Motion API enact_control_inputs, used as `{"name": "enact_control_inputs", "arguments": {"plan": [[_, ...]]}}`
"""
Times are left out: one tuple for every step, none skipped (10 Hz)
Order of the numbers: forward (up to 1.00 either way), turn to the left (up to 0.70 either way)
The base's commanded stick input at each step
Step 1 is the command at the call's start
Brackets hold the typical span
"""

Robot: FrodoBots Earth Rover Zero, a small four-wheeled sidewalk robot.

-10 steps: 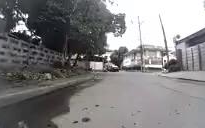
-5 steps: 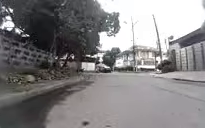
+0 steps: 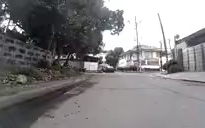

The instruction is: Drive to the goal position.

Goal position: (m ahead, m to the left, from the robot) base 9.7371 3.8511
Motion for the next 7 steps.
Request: {"name": "enact_control_inputs", "arguments": {"plan": [[1.00, -0.13], [1.00, -0.28], [1.00, -0.13], [1.00, -0.02], [1.00, 0.00], [1.00, 0.00], [1.00, 0.00]]}}
